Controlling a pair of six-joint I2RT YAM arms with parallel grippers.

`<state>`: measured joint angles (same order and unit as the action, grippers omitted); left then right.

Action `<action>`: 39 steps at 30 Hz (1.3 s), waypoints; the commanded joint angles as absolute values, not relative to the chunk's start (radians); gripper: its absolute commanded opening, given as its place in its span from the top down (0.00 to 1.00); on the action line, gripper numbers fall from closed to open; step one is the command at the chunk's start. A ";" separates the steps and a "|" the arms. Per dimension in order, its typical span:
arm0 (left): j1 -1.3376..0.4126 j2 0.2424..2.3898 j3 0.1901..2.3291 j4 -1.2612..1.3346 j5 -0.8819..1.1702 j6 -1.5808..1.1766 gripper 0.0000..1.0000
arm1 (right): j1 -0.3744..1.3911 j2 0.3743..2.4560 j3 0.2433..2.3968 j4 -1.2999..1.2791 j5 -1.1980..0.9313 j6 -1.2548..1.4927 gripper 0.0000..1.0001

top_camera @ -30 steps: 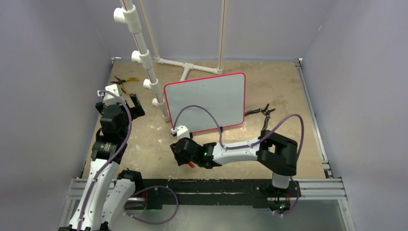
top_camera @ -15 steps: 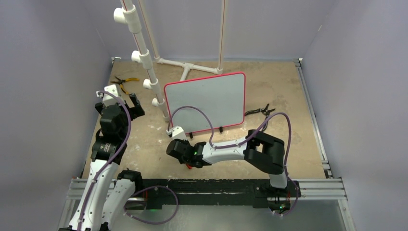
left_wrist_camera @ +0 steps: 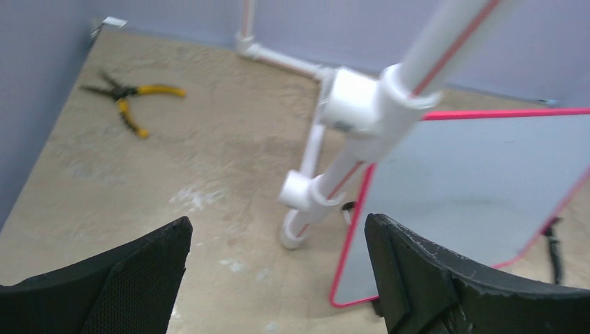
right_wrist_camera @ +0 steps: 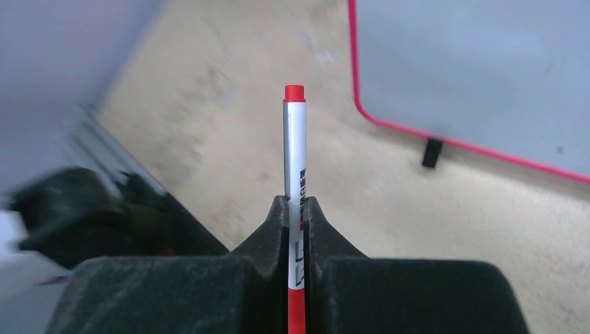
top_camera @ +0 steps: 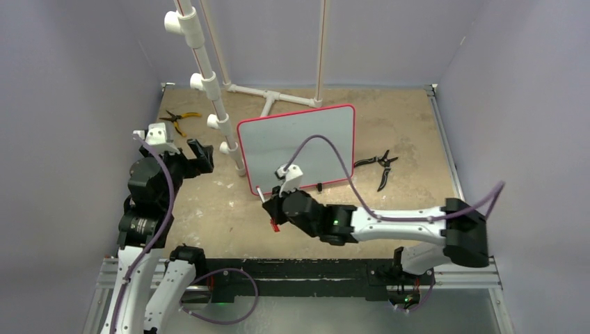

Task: Write a sentence on the whiteboard
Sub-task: Pick up the whiteboard marker at the center of the board.

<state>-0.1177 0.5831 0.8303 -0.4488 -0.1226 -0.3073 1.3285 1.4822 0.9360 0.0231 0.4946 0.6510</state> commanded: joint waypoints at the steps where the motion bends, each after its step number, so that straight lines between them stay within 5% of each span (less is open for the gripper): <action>1: -0.112 0.597 0.946 -0.472 0.200 -0.327 0.07 | 1.329 1.329 0.872 0.257 0.531 0.606 1.00; 6: -0.112 0.625 0.906 -0.330 0.512 -0.422 0.13 | 1.258 1.275 0.884 0.324 0.582 0.514 1.00; 17: -0.153 0.650 0.862 -0.221 0.677 -0.531 0.16 | 1.085 1.165 0.855 0.527 0.449 0.479 1.00; 25: -0.310 0.666 0.807 -0.126 0.570 -0.580 0.18 | 1.083 1.129 0.824 0.603 0.432 0.532 1.00; 34: -0.797 0.827 0.799 0.043 0.187 -0.556 0.25 | 1.083 1.107 0.819 0.612 0.439 0.578 1.00; 39: -0.869 0.895 0.793 0.078 0.097 -0.556 0.31 | 1.083 1.094 0.813 0.600 0.440 0.584 1.00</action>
<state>-0.8490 0.8757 0.7841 -0.0177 0.2466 -0.5716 1.0863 1.1252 0.8257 0.5606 0.4454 0.5686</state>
